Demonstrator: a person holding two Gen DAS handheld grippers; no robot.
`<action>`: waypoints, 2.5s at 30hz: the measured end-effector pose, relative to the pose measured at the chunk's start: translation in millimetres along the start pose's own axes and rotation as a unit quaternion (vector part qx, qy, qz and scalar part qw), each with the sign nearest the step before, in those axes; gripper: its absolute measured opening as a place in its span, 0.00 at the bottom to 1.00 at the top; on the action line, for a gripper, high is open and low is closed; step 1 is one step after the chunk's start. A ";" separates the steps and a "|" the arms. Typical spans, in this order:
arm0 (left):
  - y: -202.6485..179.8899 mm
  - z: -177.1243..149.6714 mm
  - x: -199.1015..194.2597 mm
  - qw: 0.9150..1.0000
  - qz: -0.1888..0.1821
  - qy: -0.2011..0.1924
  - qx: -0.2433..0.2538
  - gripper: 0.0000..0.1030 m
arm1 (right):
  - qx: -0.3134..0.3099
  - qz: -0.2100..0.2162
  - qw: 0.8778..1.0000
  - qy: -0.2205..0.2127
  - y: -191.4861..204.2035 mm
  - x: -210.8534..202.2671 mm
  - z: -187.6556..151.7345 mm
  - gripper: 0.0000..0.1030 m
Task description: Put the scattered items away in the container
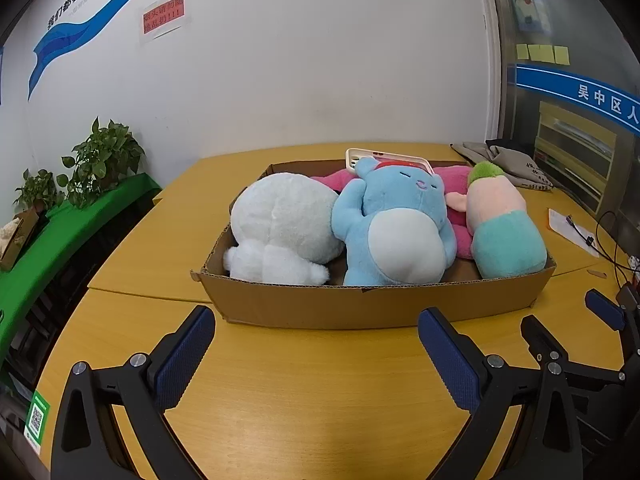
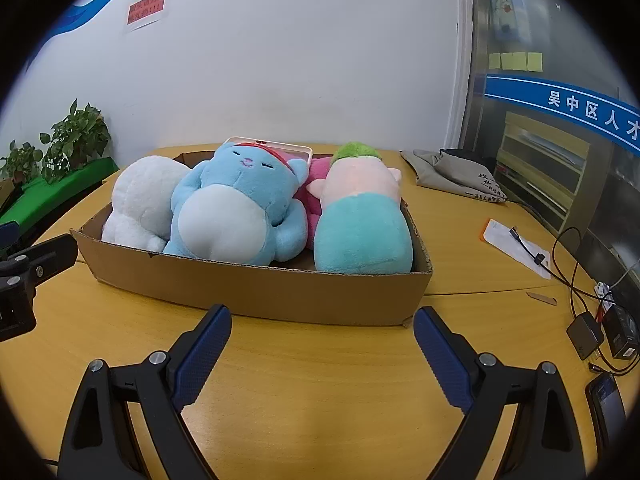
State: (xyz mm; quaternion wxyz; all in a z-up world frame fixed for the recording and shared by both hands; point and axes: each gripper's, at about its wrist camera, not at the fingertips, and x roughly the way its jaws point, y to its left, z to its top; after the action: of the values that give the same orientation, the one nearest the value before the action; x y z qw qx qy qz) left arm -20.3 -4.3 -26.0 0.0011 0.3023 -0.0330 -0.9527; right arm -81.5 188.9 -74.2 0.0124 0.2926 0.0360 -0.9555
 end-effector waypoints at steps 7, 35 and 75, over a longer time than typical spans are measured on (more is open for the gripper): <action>-2.6 -0.4 7.0 1.000 -0.005 0.003 0.004 1.00 | -0.002 -0.002 1.000 0.005 -1.3 5.6 -0.2 0.90; 181.7 -101.5 125.4 0.980 -0.111 0.156 0.059 1.00 | -0.108 0.152 0.969 0.164 -144.8 105.6 -57.1 1.00; 231.3 -88.1 147.4 0.984 -0.079 0.156 0.024 1.00 | -0.235 0.282 0.918 0.149 -176.5 122.8 -53.8 1.00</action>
State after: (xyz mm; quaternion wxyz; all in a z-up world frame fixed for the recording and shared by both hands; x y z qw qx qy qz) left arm -94.1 -243.9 -168.1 -0.0760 0.4491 -0.0317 -0.8897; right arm -161.1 368.7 -176.5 0.3443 0.4185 0.1769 -0.8216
